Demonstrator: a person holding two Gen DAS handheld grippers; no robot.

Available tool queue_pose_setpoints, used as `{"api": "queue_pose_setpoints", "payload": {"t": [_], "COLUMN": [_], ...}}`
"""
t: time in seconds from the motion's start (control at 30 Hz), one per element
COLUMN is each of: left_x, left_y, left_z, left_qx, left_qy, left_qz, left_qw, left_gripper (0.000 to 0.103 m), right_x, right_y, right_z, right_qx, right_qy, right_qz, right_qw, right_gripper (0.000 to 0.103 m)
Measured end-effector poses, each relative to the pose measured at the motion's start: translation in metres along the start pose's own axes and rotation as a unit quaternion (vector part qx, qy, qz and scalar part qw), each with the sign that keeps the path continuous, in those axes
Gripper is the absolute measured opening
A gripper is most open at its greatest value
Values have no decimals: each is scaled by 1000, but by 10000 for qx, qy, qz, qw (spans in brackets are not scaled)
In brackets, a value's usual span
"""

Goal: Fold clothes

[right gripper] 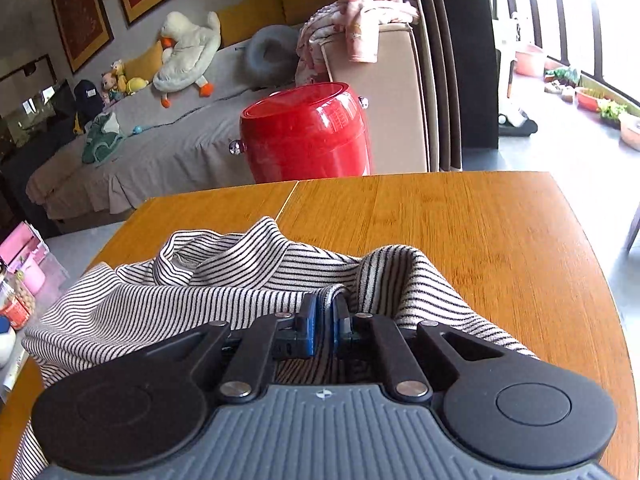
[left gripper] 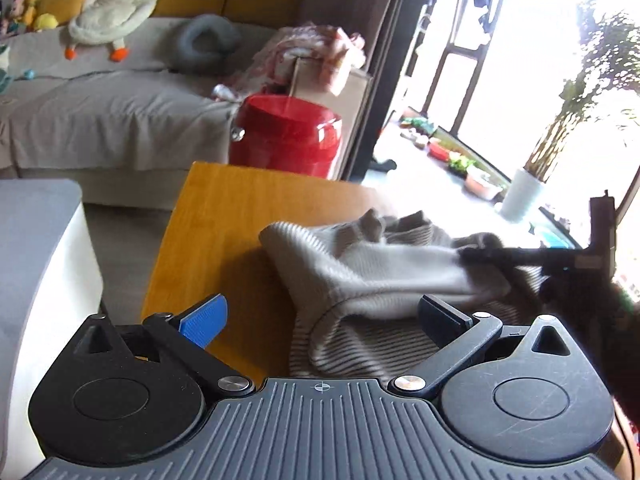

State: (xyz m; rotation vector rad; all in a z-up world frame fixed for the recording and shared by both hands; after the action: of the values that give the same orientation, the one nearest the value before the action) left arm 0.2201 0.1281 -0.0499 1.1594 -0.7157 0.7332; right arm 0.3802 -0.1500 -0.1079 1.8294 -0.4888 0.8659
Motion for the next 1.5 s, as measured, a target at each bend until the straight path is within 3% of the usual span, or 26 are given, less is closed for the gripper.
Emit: {"api": "queue_pose_setpoints", "payload": {"t": [0.1,0.27,0.47,0.57,0.67,0.77,0.83,0.93,1.03,1.13,1.23,1.33,1.5], "left_x": [16,10,-12,-17,-21,-24,-23,-12,2,2,-17,-33,-34], "left_y": [-8,-49,-83,-90,-95,-97,-95,-76,-60,-67,-93,-106,-105], "left_z": [28,56,61,54,48,48,49,54,63,70,70,68,67], "left_qx": [-171,-412,-593,-604,-598,-513,-447,-466,-745,-1011,-1023,-877,-954], "left_qy": [-317,-568,-528,-464,-395,-452,-481,-513,-459,-257,-43,-160,-222], "left_qz": [249,19,-296,-375,-410,-367,-330,-75,219,177,-147,-307,-291], "left_qw": [9990,9975,9964,9964,9966,9970,9973,9976,9959,9944,9946,9955,9948], "left_gripper": [103,103,103,103,103,103,103,103,103,103,103,103,103], "right_x": [1,3,7,20,33,29,14,-19,-24,-26,-31,-36,-39], "right_y": [2,5,23,44,63,65,53,27,26,27,32,36,49], "right_z": [-1,6,18,15,6,-13,-23,-21,-20,-22,-24,-23,-26], "right_qx": [-98,-413,-657,-733,-572,27,341,136,102,22,-161,-238,-538], "right_qy": [123,422,447,551,535,390,278,378,390,529,849,955,976], "right_qz": [-3,23,101,394,699,600,261,-186,-156,-226,-268,-240,-319], "right_qw": [9999,9983,9968,9950,9945,9974,9987,9990,9991,9983,9959,9949,9933], "right_gripper": [7,11,19,33,33,33,33,32,32,32,32,33,33]}}
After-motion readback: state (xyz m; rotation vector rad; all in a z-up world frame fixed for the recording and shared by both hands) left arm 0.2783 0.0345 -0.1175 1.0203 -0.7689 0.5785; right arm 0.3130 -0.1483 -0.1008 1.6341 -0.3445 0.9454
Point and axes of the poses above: each gripper's, at about its wrist camera, not at the fingertips, and y roughly against the way its jaws point, z to its right, x to its top, the point moved 9 cm from there along -y, roughly the way its jaws point
